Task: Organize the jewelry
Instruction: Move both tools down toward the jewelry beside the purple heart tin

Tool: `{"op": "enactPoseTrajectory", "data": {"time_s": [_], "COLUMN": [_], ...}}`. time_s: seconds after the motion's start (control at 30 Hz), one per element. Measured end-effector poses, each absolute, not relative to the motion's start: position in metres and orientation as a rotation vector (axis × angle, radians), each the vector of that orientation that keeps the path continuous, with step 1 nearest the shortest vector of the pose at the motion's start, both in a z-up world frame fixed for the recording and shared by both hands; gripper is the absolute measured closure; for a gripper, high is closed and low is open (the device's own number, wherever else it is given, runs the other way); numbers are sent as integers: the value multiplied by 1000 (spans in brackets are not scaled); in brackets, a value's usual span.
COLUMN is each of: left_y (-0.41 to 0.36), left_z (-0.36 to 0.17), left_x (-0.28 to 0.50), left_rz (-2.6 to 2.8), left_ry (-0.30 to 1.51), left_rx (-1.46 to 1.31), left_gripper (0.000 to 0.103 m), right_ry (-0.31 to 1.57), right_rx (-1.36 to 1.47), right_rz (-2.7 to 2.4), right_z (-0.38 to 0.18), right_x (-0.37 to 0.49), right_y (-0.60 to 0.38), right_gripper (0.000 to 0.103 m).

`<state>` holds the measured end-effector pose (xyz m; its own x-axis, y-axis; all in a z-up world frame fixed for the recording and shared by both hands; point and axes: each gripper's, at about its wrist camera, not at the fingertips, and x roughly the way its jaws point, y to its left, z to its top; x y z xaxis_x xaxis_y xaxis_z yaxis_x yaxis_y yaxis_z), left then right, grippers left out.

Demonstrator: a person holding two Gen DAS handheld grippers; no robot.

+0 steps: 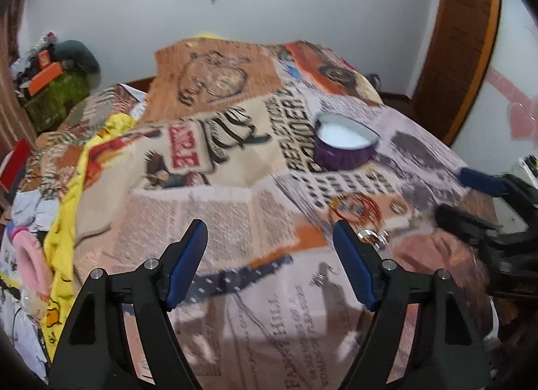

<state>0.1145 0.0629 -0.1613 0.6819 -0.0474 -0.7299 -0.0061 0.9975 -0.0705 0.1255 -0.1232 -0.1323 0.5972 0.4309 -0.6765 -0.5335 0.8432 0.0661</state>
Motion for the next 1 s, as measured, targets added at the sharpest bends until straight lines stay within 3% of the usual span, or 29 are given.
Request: {"op": "enactPoseTrajectory", "data": {"time_s": [0.03, 0.2, 0.4, 0.53, 0.67, 0.9, 1.0], "left_y": [61, 47, 45, 50, 50, 46, 46], "left_z": [-164, -173, -185, -188, -191, -196, -195], "left_x": [113, 109, 109, 110, 111, 110, 109], "left_rz": [-39, -83, -80, -109, -142, -188, -198], "left_ry": [832, 866, 902, 912, 922, 930, 924], "left_rx": [-77, -49, -30, -60, -70, -75, -83], "left_gripper": [26, 26, 26, 50, 69, 82, 94], "right_ry": [768, 833, 889, 917, 943, 954, 955], "right_rx": [-151, -148, -130, -115, -113, -148, -152], "right_rz": [580, 621, 662, 677, 693, 717, 724], "right_z": [-138, -153, -163, -166, -170, -173, -174], "right_x": [127, 132, 136, 140, 144, 144, 144], "right_y": [-121, -109, -101, -100, -96, -87, -85], "right_gripper": [39, 50, 52, 53, 66, 78, 86]}}
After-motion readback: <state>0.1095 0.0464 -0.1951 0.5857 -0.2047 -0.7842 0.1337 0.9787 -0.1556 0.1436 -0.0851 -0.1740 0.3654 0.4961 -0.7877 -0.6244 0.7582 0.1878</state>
